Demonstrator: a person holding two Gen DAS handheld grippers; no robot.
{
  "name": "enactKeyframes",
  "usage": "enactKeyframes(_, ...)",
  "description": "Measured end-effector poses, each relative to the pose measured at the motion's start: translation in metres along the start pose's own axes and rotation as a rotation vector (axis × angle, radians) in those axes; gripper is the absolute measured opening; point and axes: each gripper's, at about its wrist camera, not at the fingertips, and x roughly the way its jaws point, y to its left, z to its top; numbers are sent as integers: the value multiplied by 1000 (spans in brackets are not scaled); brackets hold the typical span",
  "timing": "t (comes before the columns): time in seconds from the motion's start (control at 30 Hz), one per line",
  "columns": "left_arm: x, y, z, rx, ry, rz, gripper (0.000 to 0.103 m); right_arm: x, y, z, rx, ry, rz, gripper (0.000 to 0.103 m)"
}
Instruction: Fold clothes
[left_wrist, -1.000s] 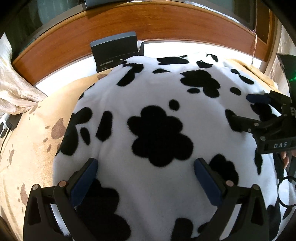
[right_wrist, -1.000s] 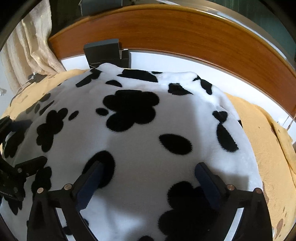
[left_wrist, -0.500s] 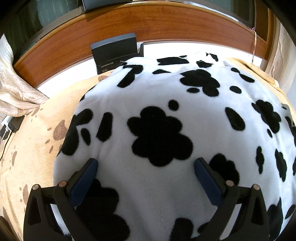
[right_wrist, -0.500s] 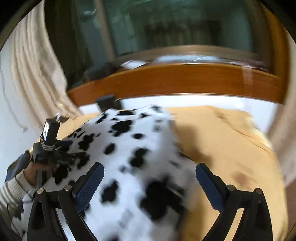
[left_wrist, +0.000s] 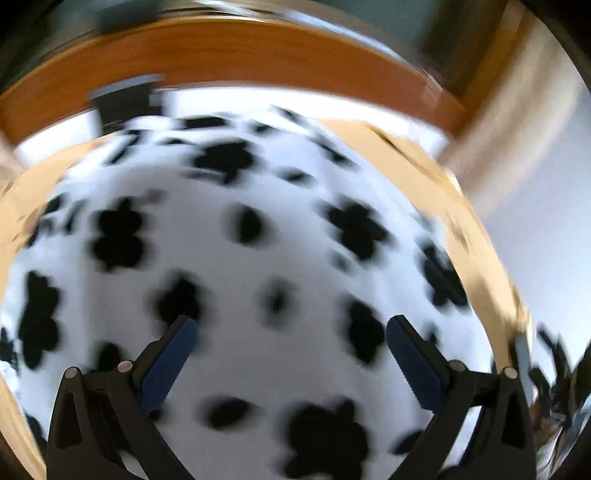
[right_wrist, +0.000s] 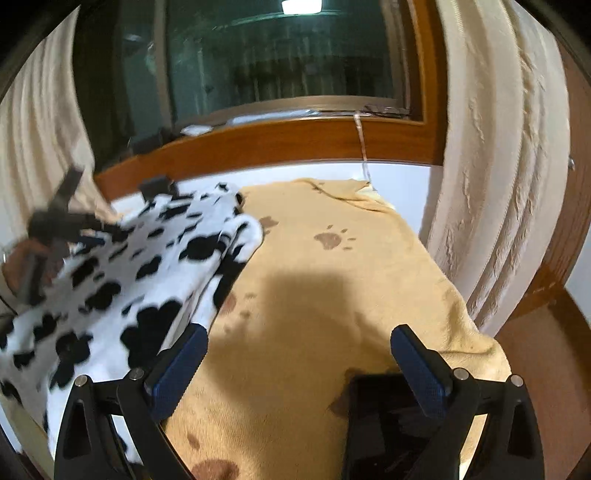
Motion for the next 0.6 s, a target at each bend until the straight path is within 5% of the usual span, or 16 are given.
enactKeyframes(0.1,9,-49,-9,123,37,-12,103,5,17,-5,-85,23,-1,101)
enactKeyframes(0.3,13,-89,-28,211,12,-34,103,6,41,-18,-176,51,0,101)
enactKeyframes(0.6,7,-60,-48,42,77,-299,103,12,62,-33,-280,160,-109,101)
